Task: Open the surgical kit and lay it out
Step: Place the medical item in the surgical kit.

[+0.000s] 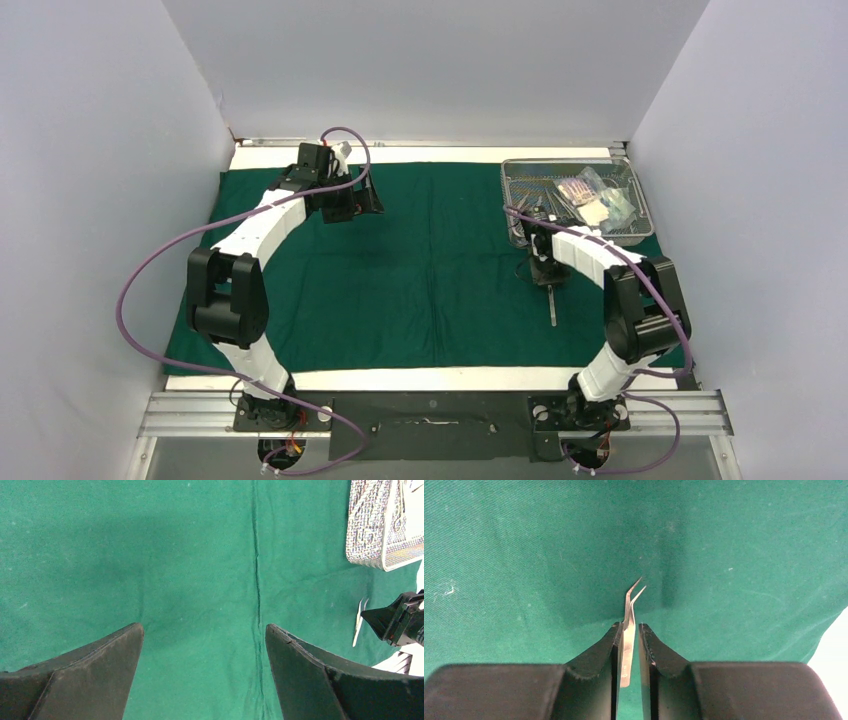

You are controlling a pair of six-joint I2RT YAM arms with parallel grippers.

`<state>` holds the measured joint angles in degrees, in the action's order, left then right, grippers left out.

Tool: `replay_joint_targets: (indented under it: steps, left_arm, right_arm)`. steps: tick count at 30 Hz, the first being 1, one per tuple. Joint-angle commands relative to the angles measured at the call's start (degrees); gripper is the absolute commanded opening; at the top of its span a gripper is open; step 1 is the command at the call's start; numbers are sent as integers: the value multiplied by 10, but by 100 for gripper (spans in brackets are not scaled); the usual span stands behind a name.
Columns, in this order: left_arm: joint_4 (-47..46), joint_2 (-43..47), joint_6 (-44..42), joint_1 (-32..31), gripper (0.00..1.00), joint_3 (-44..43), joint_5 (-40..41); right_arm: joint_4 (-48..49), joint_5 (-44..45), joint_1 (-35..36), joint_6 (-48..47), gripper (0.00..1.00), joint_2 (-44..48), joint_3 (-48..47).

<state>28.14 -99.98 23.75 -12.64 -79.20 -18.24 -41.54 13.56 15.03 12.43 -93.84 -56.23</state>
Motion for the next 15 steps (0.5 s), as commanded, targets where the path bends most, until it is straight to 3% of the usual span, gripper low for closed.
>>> replay_joint_targets:
  steps: [1, 8, 10, 15]
  left_arm:
    - [-5, 16, -6, 0, 89, -9, 5]
    - [-1, 18, -9, 1, 89, -13, 6]
    - [2, 18, -9, 1, 89, -18, 7]
    - [4, 22, -9, 0, 89, -20, 11]
  right_arm:
    - [-4, -4, -5, 3, 18, -13, -16]
    - [-39, 3, -6, 14, 35, 13, -77]
    - [-46, -11, -7, 17, 42, 29, -110]
    - [-55, -64, -32, 25, 48, 57, -192]
